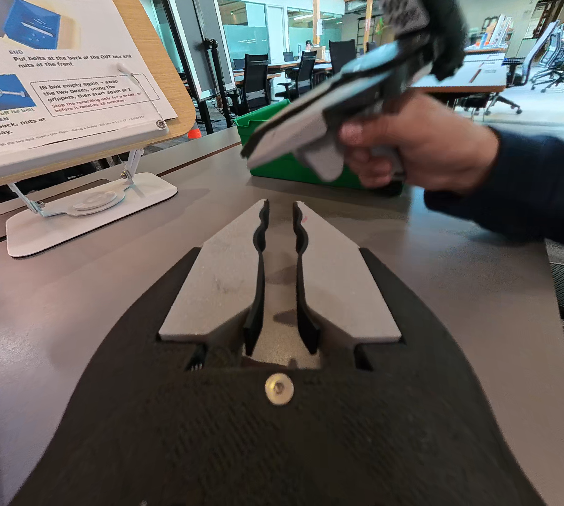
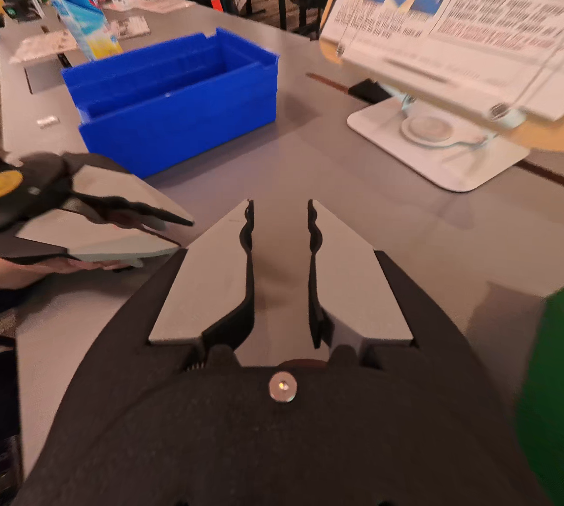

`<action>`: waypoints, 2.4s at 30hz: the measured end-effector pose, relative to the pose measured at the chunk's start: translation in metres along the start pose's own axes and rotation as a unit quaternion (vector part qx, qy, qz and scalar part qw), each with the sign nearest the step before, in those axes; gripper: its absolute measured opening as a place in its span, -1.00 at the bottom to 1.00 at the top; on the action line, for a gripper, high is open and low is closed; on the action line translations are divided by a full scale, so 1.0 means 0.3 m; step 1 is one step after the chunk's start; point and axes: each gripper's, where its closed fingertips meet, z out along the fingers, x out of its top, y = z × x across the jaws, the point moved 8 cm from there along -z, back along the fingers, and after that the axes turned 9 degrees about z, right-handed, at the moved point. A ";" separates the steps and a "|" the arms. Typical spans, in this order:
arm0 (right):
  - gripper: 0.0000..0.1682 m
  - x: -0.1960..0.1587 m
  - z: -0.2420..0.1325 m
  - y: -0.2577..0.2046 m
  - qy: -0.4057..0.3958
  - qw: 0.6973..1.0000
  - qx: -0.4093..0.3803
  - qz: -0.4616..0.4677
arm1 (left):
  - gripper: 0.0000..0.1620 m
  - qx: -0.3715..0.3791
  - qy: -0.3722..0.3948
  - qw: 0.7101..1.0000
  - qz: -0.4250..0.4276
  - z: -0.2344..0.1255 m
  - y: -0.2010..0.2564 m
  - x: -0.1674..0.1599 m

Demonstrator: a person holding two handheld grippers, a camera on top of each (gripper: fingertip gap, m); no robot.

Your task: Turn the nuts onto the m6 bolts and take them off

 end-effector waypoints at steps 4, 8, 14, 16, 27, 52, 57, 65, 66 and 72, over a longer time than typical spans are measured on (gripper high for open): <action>-0.54 -0.102 0.090 0.015 -0.032 0.999 0.007 0.013 | -0.83 -0.003 -0.001 1.000 -0.005 0.002 -0.003 -0.002; -0.47 -0.118 0.095 0.025 -0.024 0.999 0.016 0.024 | -0.81 -0.006 -0.010 1.000 -0.002 0.009 0.000 -0.003; -0.42 -0.145 0.108 0.022 -0.041 0.999 0.004 0.005 | -0.74 -0.006 -0.012 1.000 -0.015 0.006 -0.001 -0.004; -0.42 -0.151 0.115 0.019 -0.046 0.999 -0.009 -0.010 | -0.73 0.004 -0.011 1.000 -0.022 -0.002 -0.004 -0.004; -0.39 -0.178 0.146 0.007 -0.072 0.997 -0.019 -0.029 | -0.48 0.110 -0.049 0.991 -0.065 -0.289 -0.127 0.188; -0.44 -0.181 0.157 0.014 -0.079 0.996 -0.027 -0.023 | -0.27 0.153 -0.436 0.869 -0.177 -0.411 -0.810 -0.287; -0.44 -0.182 0.152 0.009 -0.078 0.996 -0.029 -0.032 | -0.28 0.174 -0.454 0.859 -0.161 -0.402 -0.865 -0.291; -0.45 -0.187 0.156 0.003 -0.085 0.995 -0.027 -0.040 | -0.30 0.184 -0.451 0.845 -0.221 -0.432 -0.927 -0.323; -0.45 -0.187 0.156 0.004 -0.086 0.995 -0.028 -0.040 | -0.29 0.176 -0.455 0.844 -0.223 -0.428 -0.922 -0.336; -0.45 -0.186 0.156 0.008 -0.086 0.995 -0.026 -0.033 | -0.38 0.166 -0.447 0.852 -0.215 -0.411 -0.922 -0.352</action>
